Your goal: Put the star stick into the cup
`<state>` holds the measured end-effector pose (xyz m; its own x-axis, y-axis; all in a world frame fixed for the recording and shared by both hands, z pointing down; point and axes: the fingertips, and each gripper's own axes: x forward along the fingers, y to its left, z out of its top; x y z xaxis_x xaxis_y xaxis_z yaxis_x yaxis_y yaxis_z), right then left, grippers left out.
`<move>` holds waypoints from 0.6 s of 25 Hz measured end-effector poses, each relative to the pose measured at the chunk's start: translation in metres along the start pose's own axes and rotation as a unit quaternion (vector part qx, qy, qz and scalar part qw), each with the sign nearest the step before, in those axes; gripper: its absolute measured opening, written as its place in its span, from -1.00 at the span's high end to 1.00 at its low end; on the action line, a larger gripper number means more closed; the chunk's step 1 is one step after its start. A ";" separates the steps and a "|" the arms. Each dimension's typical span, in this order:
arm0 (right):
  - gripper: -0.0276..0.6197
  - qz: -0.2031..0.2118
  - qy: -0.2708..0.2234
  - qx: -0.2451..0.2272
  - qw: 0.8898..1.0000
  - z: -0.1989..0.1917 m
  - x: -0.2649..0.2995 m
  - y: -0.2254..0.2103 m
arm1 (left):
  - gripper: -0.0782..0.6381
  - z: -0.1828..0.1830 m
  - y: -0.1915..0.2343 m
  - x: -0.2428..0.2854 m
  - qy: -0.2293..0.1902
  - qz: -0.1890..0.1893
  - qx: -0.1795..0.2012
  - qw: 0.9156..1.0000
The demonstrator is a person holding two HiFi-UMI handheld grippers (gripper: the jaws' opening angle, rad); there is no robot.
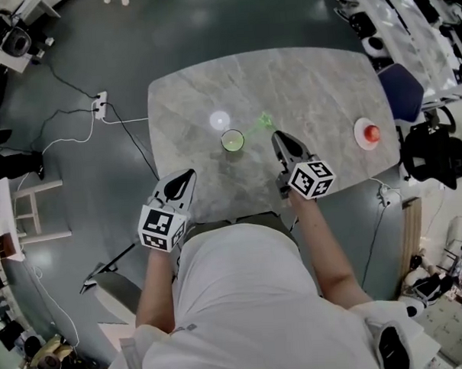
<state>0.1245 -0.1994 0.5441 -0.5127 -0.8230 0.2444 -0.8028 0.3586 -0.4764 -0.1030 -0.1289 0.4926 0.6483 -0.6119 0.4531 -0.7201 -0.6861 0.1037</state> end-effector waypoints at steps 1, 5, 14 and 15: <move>0.85 0.002 0.000 -0.010 1.000 0.002 -0.005 0.005 | 0.78 0.001 -0.002 0.002 -0.002 -0.006 0.003 1.000; 0.88 0.009 -0.005 -0.044 0.999 0.009 -0.026 0.026 | 0.78 0.006 -0.013 0.011 -0.006 -0.035 0.016 0.999; 0.88 -0.007 -0.025 -0.083 0.996 0.022 -0.076 0.057 | 0.78 0.024 -0.041 0.033 -0.014 -0.103 0.049 0.993; 0.88 -0.011 -0.024 -0.091 0.995 0.022 -0.081 0.060 | 0.78 0.025 -0.044 0.036 -0.014 -0.109 0.052 0.993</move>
<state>0.1244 -0.1208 0.4767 -0.4832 -0.8498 0.2105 -0.8576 0.4110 -0.3093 -0.0420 -0.1304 0.4819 0.7939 -0.4542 0.4043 -0.5335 -0.8393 0.1045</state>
